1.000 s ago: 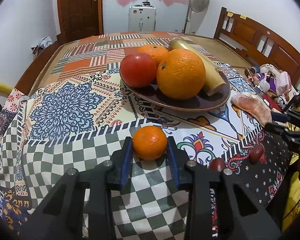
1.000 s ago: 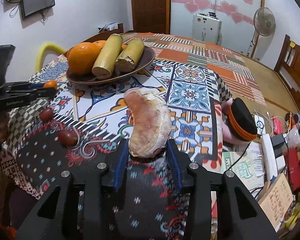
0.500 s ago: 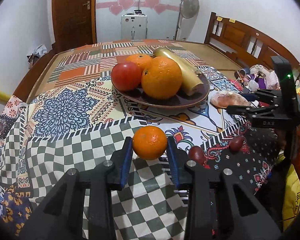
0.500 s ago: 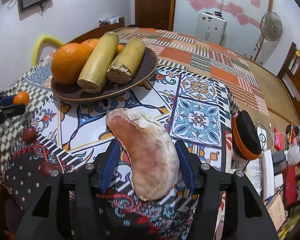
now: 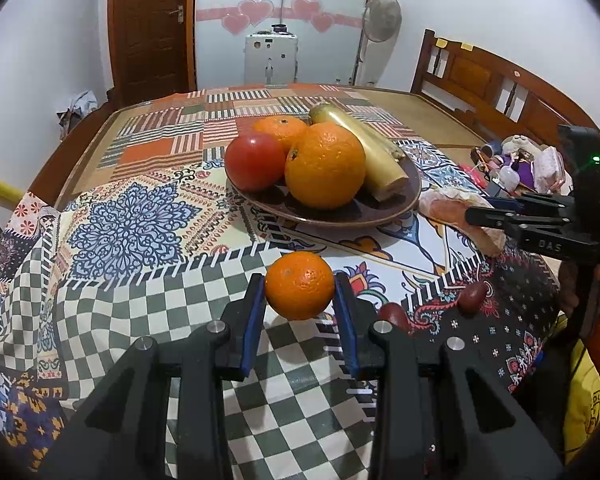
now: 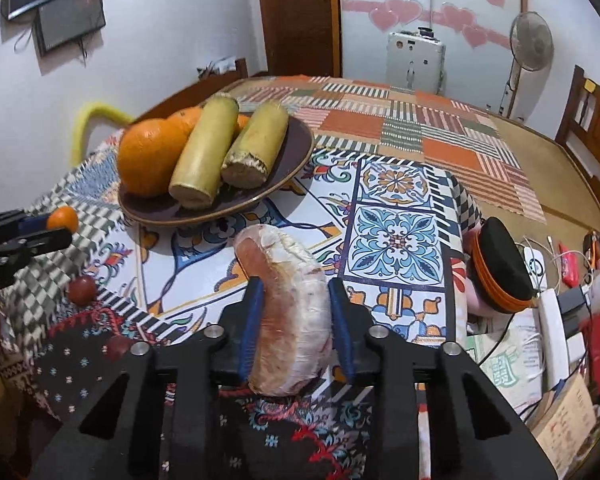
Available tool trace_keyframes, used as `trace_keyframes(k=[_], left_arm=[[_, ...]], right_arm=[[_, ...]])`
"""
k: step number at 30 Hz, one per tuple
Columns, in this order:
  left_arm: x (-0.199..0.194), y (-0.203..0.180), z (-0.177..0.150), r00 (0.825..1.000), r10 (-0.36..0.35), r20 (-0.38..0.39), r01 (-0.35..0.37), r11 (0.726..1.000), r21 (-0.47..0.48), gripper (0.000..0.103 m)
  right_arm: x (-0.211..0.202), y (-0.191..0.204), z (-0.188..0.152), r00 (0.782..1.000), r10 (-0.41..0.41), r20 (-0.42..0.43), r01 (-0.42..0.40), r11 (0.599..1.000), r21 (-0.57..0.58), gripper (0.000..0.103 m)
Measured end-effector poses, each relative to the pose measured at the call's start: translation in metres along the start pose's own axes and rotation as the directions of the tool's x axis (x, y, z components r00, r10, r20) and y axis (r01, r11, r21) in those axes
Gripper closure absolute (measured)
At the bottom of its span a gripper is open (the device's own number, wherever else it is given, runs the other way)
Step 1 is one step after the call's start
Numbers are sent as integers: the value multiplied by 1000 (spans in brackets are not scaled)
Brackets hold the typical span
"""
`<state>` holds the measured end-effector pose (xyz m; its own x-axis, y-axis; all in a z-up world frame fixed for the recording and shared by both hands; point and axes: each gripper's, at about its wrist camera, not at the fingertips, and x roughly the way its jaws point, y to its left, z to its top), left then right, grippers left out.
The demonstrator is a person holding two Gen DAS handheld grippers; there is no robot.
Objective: Organize fruits
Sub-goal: 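Carry the tangerine and pink fruit piece onto the plate and release both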
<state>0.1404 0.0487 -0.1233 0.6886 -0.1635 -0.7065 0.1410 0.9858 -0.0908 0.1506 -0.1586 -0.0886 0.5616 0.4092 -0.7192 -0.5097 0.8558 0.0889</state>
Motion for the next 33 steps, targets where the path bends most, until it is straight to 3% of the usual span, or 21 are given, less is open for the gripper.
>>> trace_keyframes(k=[10, 22, 27, 33], left_arm=[[-6, 2, 11, 999, 14, 32, -14, 1000, 3, 69], [1, 3, 39, 997, 40, 71, -40, 999, 4, 69], [6, 6, 49, 996, 41, 84, -41, 999, -3, 69], [8, 6, 63, 994, 43, 105, -43, 999, 1, 69]], right_arm=[[-19, 4, 9, 997, 2, 79, -2, 1000, 0, 82], [-33, 11, 43, 979, 21, 202, -22, 1000, 4, 83], [-23, 22, 66, 968, 24, 250, -25, 1000, 3, 83], [8, 35, 92, 970, 22, 242, -25, 1000, 8, 83]])
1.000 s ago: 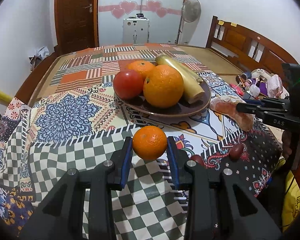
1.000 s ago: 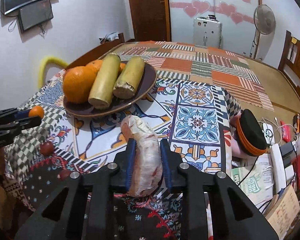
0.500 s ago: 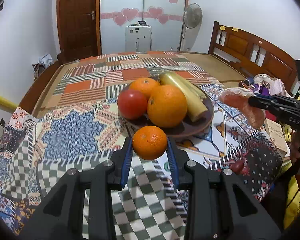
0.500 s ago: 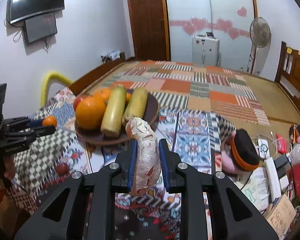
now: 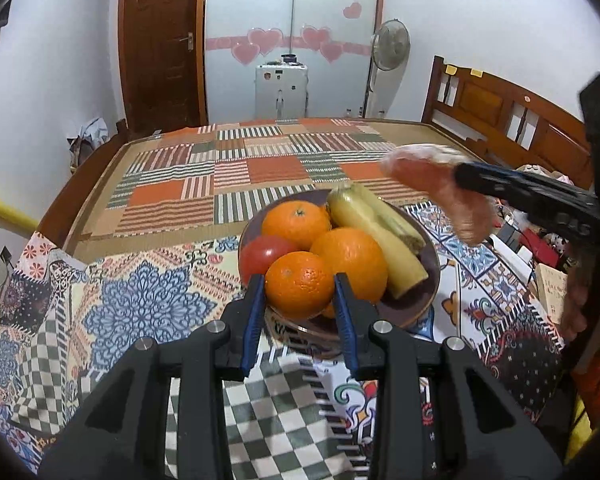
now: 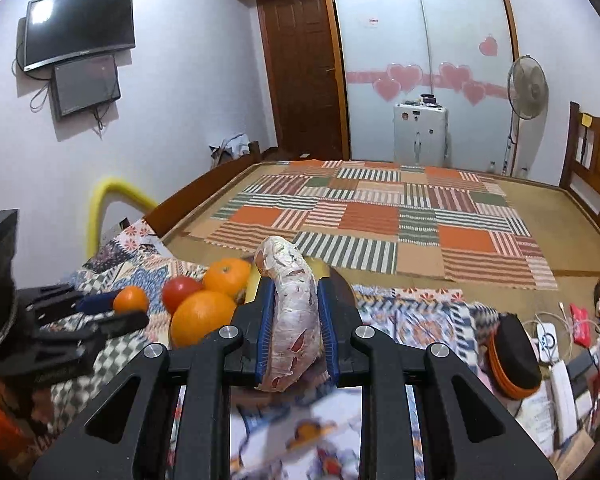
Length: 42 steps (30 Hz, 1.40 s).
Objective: Organize fruits
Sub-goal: 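Carry the tangerine and pink fruit piece onto the plate and release both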
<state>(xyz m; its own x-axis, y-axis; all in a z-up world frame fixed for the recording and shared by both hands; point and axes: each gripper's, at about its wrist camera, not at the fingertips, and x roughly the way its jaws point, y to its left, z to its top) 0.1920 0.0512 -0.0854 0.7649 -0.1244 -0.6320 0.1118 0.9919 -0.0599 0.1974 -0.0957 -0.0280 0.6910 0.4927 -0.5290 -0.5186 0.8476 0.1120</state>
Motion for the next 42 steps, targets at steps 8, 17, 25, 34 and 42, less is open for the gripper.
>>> trace_keyframes(k=[8, 17, 25, 34, 42], left_arm=[[7, -5, 12, 1000, 5, 4, -5, 1000, 23, 69], [21, -17, 35, 1000, -5, 8, 4, 1000, 28, 69], [47, -27, 46, 999, -22, -36, 23, 999, 30, 69], [63, -37, 48, 998, -12, -64, 15, 999, 47, 69], [72, -39, 47, 997, -2, -81, 6, 999, 48, 69]], right_arm=[[28, 2, -10, 997, -28, -77, 28, 1000, 4, 83], [34, -9, -12, 993, -18, -118, 22, 999, 33, 82], [34, -8, -11, 991, -6, -132, 8, 1000, 19, 82], [19, -9, -12, 994, -18, -103, 18, 1000, -10, 80], [12, -8, -15, 996, -32, -86, 30, 999, -26, 79]])
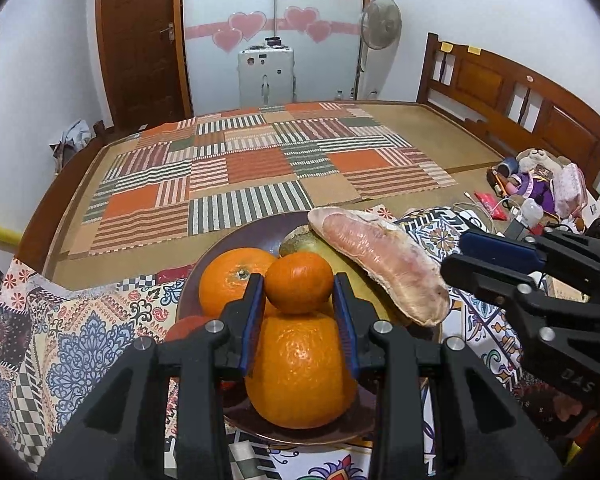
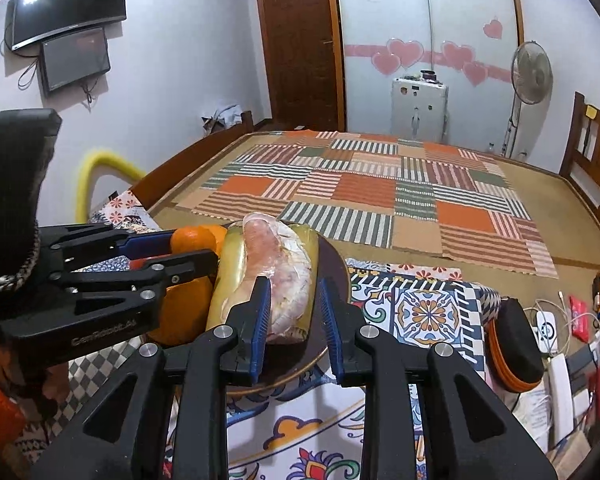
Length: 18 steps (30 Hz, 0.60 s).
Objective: Organize fruits
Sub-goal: 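Carry the tangerine and pink fruit piece onto the plate and release both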
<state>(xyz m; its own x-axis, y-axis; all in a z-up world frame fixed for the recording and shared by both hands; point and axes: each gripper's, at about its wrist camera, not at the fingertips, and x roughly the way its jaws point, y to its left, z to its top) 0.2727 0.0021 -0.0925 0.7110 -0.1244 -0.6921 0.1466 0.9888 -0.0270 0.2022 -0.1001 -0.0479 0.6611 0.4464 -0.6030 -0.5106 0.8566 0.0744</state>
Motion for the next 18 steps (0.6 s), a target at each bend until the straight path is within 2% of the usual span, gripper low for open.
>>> trace_keyframes(k=[8, 15, 18], left_arm=[[-8, 4, -5, 1000, -6, 1, 6, 1000, -17, 67], [-50, 4, -15, 998, 13, 57, -12, 1000, -13, 67], [-74, 5, -21, 996, 13, 89, -12, 1000, -20, 67]], right_arm=[[-12, 0, -4, 1000, -15, 17, 15, 1000, -19, 76], [-37, 8, -5, 999, -15, 47, 17, 999, -28, 76], [-51, 14, -7, 998, -19, 68, 22, 999, -35, 72]])
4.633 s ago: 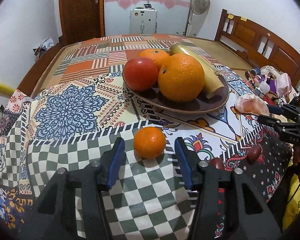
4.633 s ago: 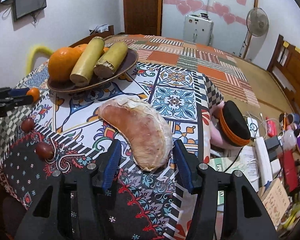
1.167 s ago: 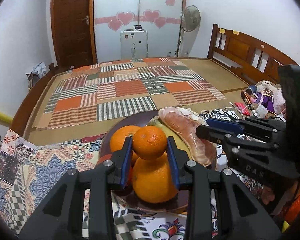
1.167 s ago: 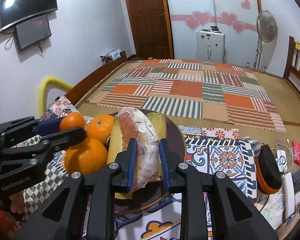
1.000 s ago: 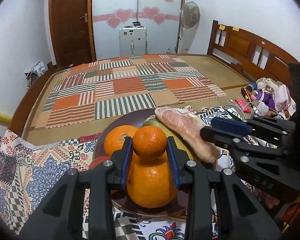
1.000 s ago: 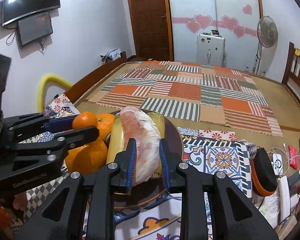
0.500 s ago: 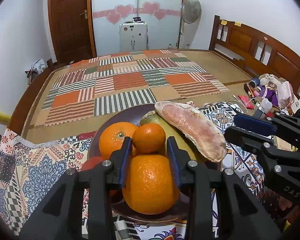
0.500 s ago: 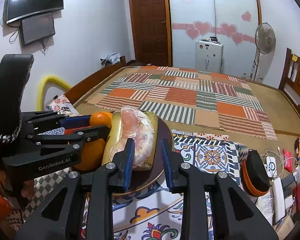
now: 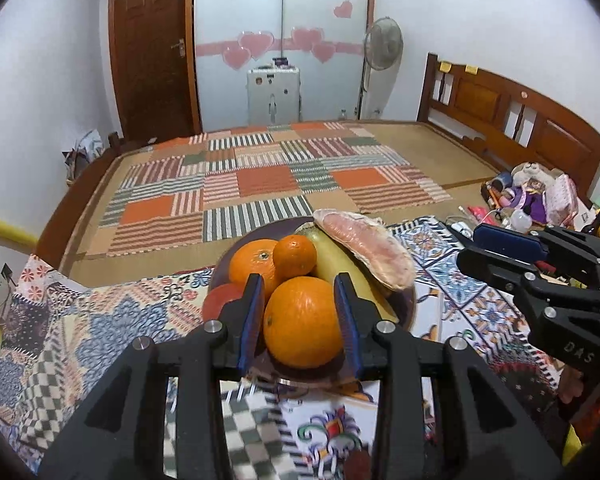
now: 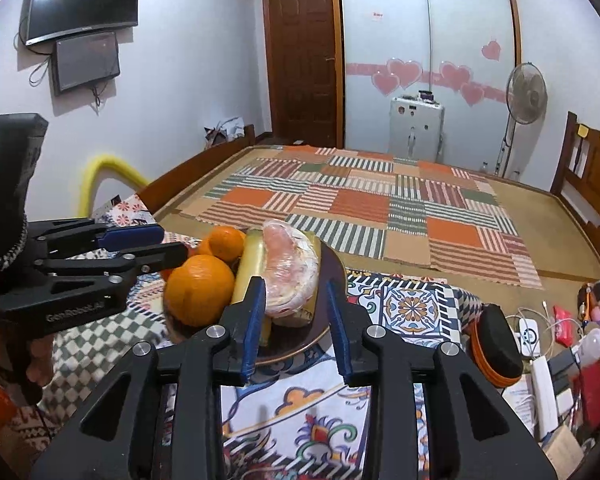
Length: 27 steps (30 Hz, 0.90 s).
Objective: Organize fruits
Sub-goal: 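Carry the tangerine and pink fruit piece onto the plate and release both, then move both grippers to the red dates and grasp one with the right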
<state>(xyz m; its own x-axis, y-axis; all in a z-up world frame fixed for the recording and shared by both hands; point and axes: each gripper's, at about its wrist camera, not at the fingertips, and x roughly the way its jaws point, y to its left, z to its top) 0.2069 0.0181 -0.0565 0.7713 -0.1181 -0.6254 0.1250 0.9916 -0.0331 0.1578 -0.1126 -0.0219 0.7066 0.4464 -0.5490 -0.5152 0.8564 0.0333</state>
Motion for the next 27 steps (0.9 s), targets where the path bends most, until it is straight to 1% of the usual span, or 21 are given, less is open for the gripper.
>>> trace_keyframes(k=[2, 4, 7, 10, 11, 13, 16, 18, 21, 27], left_arm=[[-17, 1, -4, 1000, 1, 23, -1, 1000, -9, 67], [-31, 2, -7, 999, -1, 38, 2, 1000, -16, 67], [-53, 2, -15, 998, -3, 58, 4, 1000, -29, 67], [-70, 0, -25, 998, 0, 70, 3, 999, -36, 66], [-76, 0, -30, 997, 1, 72, 2, 999, -39, 66], [-83, 0, -38, 997, 0, 74, 3, 999, -43, 59], [-92, -3, -51, 997, 11, 78, -8, 999, -37, 55], [-95, -4, -60, 997, 11, 75, -8, 999, -39, 55], [-94, -4, -75, 999, -5, 50, 8, 998, -57, 55], [-82, -4, -98, 1000, -18, -1, 17, 997, -81, 55]], right_arm=[[-10, 4, -2, 1000, -10, 17, 10, 1000, -10, 66], [-21, 9, -4, 1000, -7, 29, 8, 1000, -16, 64], [-33, 16, -8, 999, -4, 35, 5, 1000, -20, 63], [-44, 23, -17, 999, -7, 38, 7, 1000, -25, 58], [-45, 25, -21, 999, -5, 36, 6, 1000, -24, 57], [-49, 29, -28, 1000, 2, 27, -2, 1000, -26, 57], [-51, 33, -41, 1000, 9, 8, -9, 1000, -25, 57], [-48, 35, -51, 1000, 22, -15, -22, 1000, -19, 57], [-43, 40, -63, 998, 37, -50, -37, 999, -5, 57], [-32, 40, -86, 993, 45, -108, -44, 999, 16, 57]])
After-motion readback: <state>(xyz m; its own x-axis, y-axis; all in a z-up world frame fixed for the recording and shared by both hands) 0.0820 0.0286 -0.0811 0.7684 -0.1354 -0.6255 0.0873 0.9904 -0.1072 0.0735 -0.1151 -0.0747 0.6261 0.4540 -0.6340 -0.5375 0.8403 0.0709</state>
